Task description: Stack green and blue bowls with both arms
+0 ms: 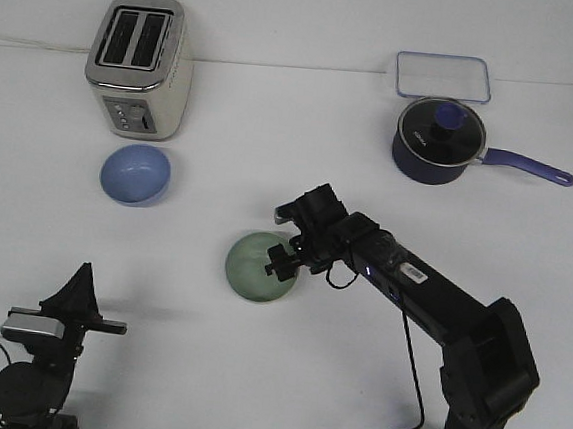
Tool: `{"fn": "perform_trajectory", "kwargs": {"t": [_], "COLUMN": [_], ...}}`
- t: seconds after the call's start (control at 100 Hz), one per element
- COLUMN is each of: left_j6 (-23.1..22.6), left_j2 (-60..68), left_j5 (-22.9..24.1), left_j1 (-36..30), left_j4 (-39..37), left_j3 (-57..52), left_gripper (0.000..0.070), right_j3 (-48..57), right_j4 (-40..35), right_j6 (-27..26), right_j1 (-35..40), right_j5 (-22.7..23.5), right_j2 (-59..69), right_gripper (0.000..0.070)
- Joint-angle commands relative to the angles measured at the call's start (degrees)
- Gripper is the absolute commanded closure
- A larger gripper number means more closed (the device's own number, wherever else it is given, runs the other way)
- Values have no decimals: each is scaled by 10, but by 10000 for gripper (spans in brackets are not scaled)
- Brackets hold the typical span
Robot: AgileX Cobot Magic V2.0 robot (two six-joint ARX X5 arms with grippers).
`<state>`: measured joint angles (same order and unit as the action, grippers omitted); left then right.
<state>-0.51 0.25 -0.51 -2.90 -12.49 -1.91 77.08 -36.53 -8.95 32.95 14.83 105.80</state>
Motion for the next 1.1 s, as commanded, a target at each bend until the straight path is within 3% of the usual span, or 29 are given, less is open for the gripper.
{"fn": "perform_trajectory", "kwargs": {"t": [0.0,0.09,0.48,0.71,0.9,1.09], "left_j6": [1,1,1,1,1,1], "left_j2": [-1,-1,-1,-1,-1,-1], "left_j5": [0,0,0,0,0,0], "left_j1": [0,0,0,0,0,0], "left_j4": [-7,-7,-7,-7,-7,-7], "left_j3": [11,11,11,11,11,11], "left_gripper": [688,688,688,688,688,688], "right_j3": [8,11,11,11,10,-3], "right_j4": [5,5,-17,-66,-124,-133], "right_j6": [-10,-18,-12,27,82,110], "right_j1": [4,3,-39,-130,-220,-290], "right_j5": [1,1,0,-7,-59,-59], "right_j2": [11,6,-110,-213,-281,-346], "right_gripper": [173,124,93,93,93,93]}}
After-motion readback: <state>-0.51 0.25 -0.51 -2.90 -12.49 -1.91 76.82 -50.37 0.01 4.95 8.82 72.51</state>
